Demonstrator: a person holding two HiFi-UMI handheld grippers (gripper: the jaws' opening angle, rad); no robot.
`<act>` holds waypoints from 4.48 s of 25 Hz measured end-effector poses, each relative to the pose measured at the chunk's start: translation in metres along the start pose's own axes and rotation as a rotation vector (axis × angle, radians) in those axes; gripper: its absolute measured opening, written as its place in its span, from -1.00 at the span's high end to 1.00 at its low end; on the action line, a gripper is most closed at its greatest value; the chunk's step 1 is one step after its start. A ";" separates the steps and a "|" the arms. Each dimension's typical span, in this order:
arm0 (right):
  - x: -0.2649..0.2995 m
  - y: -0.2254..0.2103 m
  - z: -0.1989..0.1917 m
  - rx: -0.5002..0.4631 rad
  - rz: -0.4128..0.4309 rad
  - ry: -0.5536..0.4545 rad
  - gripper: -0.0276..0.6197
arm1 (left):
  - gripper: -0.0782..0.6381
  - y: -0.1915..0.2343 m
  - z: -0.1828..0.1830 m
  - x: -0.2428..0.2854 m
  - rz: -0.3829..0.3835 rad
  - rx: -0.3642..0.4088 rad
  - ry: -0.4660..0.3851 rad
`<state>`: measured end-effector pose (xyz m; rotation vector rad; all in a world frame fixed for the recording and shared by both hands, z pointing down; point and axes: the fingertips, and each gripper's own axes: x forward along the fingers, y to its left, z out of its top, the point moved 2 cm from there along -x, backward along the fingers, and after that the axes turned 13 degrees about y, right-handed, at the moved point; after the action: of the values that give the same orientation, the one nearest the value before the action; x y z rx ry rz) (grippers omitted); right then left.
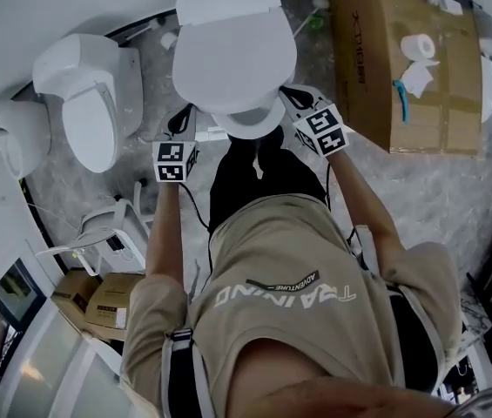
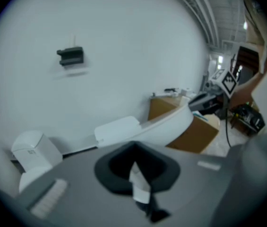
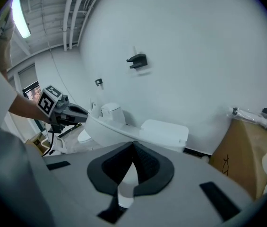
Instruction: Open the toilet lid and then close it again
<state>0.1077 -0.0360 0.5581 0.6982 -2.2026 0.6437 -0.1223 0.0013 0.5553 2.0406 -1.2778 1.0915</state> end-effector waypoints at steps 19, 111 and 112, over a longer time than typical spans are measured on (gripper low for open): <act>-0.007 -0.026 0.068 0.054 -0.174 0.135 0.87 | 0.77 0.035 0.062 -0.004 -0.213 0.074 -0.082; 0.072 -0.242 0.336 -0.014 -0.185 0.165 0.88 | 0.77 0.245 0.321 0.106 -0.009 -0.051 -0.030; 0.072 -0.242 0.336 -0.025 -0.195 0.161 0.87 | 0.77 0.246 0.322 0.106 -0.009 -0.052 -0.029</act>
<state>0.0580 -0.4424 0.4625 0.8074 -1.9634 0.5514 -0.1990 -0.3995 0.4624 2.0291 -1.2963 1.0177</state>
